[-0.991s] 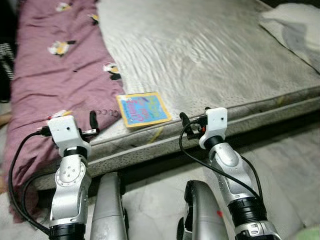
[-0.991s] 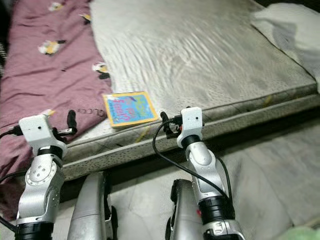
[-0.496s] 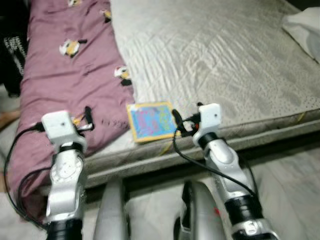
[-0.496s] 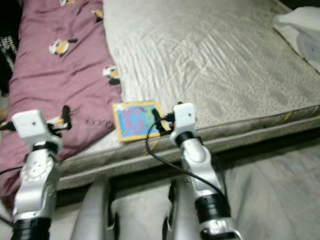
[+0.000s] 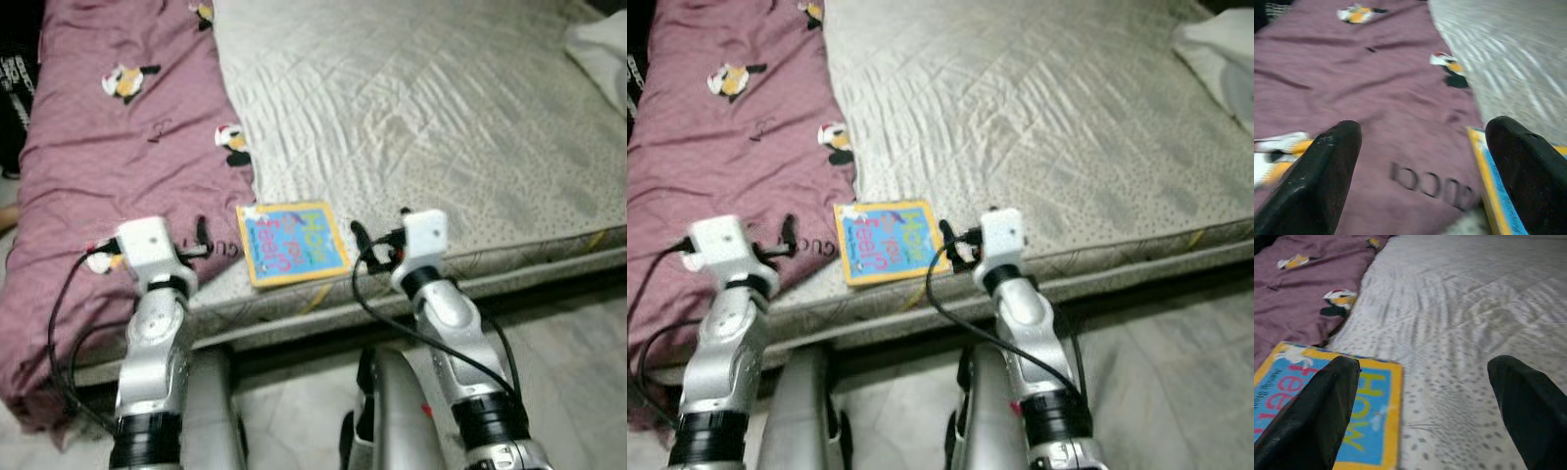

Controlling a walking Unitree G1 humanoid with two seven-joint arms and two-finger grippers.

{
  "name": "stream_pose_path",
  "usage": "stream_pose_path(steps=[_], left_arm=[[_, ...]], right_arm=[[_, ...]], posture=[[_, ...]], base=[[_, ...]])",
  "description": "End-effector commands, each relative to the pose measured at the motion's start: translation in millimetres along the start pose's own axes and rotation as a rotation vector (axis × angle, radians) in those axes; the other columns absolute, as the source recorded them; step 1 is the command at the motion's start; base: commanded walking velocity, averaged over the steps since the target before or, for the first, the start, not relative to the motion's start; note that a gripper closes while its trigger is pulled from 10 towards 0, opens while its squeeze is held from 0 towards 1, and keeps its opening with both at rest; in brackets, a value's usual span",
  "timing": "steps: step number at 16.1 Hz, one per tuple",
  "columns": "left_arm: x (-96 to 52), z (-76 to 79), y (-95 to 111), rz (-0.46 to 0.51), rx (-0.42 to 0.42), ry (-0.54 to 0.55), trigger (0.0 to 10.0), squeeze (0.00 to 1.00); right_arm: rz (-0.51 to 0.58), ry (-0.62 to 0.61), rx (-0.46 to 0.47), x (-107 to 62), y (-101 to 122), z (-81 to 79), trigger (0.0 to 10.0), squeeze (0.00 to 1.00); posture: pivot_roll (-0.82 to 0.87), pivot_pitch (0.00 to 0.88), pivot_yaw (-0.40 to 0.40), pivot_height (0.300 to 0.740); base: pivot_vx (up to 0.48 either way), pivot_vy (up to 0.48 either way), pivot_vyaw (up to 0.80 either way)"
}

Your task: Clean up the room

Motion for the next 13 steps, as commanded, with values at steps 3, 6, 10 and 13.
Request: stream_pose_path(steps=[3,6,10,13], left_arm=[[11.5,8.0,-17,-0.095,-0.012,-0.047,10.0,0.00],[19.5,20.0,-21,-0.115,-0.043,-0.090,10.0,0.00],[29.2,25.0,-24,-0.138,-0.060,-0.123,10.0,0.00],[31.7,31.3,-36,-0.222,-0.122,-0.147,10.0,0.00]], right_arm=[[-0.034,-0.027,-0.010,-13.4,-4,7.8,10.0,0.00],[-0.050,-0.046,-0.031,-23.1,-2,16.9,10.0,0.00],[-0.061,-0.047,-0.053,-29.8,1,21.5,10.0,0.00],[-0.061,-0.045,-0.058,-31.4,4,21.3,10.0,0.00]], posture=[[-0.09,0.238,-0.032,0.504],[-0.12,0.256,-0.034,0.504],[-0.14,0.261,-0.037,0.504],[-0.15,0.254,-0.039,0.504]], base=[[0.000,0.000,0.00],[0.000,0.000,0.00],[0.000,0.000,0.00],[0.000,0.000,0.00]])
Point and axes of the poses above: a point about 5 cm out from each wrist's last joint towards the gripper, its own x axis pointing out of the wrist towards the gripper, its own y axis along the axis of the wrist's last joint, z = x × y, the point moved 1 cm from there along x, pointing out of the wrist towards the gripper
